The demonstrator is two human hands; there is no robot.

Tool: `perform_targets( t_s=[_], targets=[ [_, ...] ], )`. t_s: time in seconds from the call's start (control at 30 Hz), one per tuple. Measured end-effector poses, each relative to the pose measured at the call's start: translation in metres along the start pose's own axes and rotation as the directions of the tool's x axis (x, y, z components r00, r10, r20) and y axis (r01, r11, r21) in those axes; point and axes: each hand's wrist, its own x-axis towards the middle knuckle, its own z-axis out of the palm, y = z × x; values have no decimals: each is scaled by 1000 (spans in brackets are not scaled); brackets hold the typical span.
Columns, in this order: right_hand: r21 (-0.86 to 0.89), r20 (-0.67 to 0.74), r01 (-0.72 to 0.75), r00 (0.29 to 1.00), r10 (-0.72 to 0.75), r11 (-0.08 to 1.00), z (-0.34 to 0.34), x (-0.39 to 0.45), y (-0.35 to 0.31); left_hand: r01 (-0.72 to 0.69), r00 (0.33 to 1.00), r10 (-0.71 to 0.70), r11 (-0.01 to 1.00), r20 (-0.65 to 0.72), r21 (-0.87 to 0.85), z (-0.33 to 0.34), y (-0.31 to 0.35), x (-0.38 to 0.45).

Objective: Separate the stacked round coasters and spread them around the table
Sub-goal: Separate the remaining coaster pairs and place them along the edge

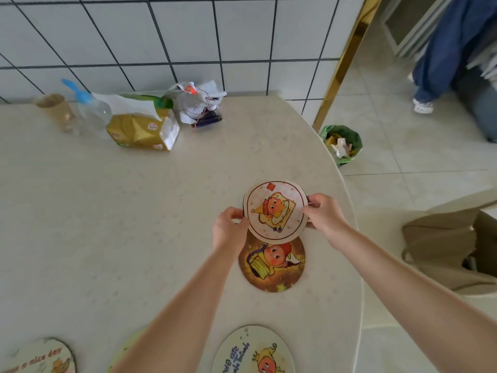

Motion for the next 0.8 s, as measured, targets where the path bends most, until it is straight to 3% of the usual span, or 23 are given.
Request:
perform_targets(
  t_s=[0.27,0.8],
  targets=[
    [68,105,2,994,-9,998,-5,80,-45,47,993,-64,985,-95,-169,20,47,55],
    [-30,185,40,982,-34,999,-3,155,-80,97,976,-117,988,-182,-118,45,72,117]
  ],
)
